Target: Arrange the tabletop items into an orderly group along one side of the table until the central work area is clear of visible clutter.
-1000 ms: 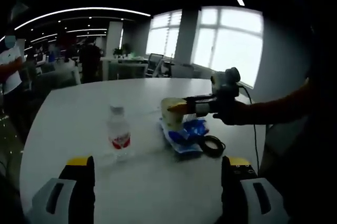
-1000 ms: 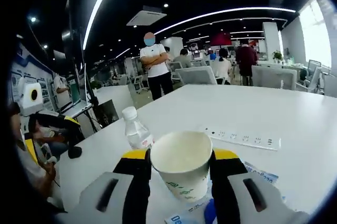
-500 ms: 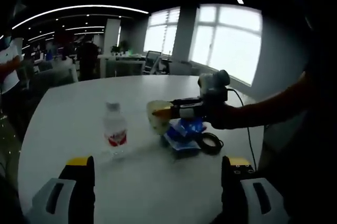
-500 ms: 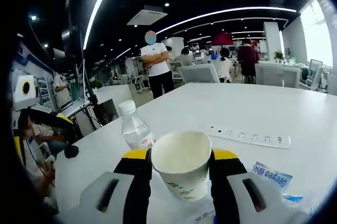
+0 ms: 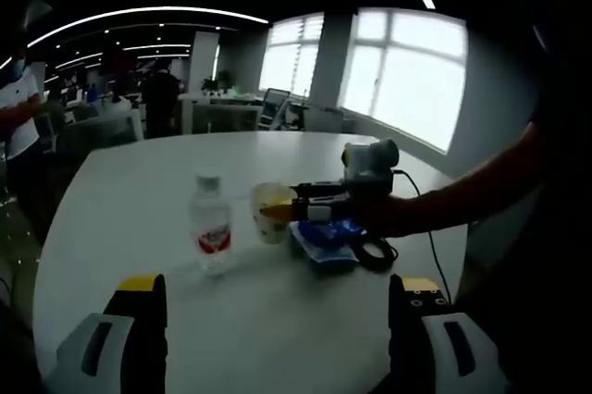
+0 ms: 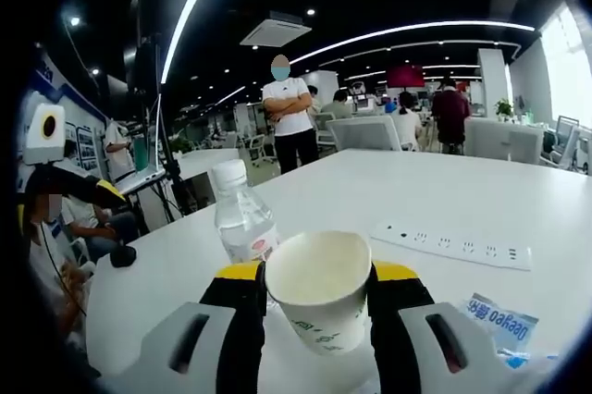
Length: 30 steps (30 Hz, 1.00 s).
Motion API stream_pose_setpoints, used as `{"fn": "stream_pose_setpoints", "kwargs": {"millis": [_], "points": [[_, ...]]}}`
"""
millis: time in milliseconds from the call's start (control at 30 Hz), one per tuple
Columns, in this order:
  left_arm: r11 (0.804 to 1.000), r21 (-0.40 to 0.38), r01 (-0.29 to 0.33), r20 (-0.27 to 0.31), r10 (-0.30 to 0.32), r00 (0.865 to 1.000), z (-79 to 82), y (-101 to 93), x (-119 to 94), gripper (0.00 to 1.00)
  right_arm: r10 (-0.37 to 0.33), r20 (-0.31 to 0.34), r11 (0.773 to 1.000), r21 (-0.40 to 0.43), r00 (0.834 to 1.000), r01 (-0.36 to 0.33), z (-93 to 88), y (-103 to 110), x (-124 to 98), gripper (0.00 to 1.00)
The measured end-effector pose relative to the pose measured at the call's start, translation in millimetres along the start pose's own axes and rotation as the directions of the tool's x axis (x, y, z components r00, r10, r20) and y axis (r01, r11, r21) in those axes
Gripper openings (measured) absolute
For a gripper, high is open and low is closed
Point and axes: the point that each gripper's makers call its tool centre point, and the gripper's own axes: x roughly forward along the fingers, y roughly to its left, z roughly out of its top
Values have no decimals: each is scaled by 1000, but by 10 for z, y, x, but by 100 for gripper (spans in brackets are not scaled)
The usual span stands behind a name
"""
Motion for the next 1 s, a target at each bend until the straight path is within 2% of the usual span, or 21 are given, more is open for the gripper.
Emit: {"fn": "stream_pose_setpoints", "kwargs": {"millis": [333, 1000], "points": [[1000, -5, 2, -8, -2, 1000, -10, 22, 32, 98, 15, 7, 1000, 9, 1000, -15, -65, 29, 121, 39], [1000, -12, -3, -27, 3, 1000, -74, 82, 36, 97, 48, -26, 999, 25, 998, -48, -239, 136, 295, 39]]}}
